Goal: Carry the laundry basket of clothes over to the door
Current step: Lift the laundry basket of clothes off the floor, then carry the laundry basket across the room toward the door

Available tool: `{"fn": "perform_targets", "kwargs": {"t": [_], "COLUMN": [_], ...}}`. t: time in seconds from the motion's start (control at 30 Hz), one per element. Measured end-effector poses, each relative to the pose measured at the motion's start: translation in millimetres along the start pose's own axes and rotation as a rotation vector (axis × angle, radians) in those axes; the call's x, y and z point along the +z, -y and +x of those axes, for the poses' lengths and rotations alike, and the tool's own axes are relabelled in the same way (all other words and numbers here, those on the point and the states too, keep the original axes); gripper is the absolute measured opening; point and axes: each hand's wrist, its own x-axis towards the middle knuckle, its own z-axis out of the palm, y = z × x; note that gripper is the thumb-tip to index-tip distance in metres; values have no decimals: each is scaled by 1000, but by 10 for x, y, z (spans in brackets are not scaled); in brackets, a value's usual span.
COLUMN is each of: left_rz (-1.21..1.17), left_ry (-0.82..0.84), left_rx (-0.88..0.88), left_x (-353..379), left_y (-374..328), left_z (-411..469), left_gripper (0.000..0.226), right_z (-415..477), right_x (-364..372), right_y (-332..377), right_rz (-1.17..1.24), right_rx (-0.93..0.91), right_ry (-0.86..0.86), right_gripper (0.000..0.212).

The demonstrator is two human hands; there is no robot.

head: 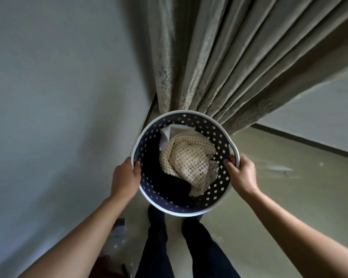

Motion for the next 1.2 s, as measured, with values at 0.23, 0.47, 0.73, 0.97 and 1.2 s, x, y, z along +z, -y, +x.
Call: {"fn": "perform_targets", "kwargs": {"t": [0.23, 0.47, 0.73, 0.97, 1.2], "left_rz": [23, 0, 57, 136, 154], "left_ry": [-31, -2, 193, 362, 431], "left_rx": [199, 481, 744, 919, 1093], "left_x": [-792, -1265, -884, 32, 1043], "left_y": [-671, -1271, -2282, -3310, -4369], "left_z": [-663, -1129, -1566, -2082, -2680], "left_gripper": [29, 27, 32, 25, 23], "right_z": [-1053, -2010, -2620, -2813, -2850], "right_x": [-788, -1315, -1963, -2775, -3720], "right_y": [345, 322, -148, -857, -1540], "right_rz": [360, 575, 952, 1089, 929], "right_rx": [6, -34, 154, 275, 291], "right_ry": [-177, -419, -713, -987, -1138], "right_gripper": [30, 47, 56, 43, 34]}}
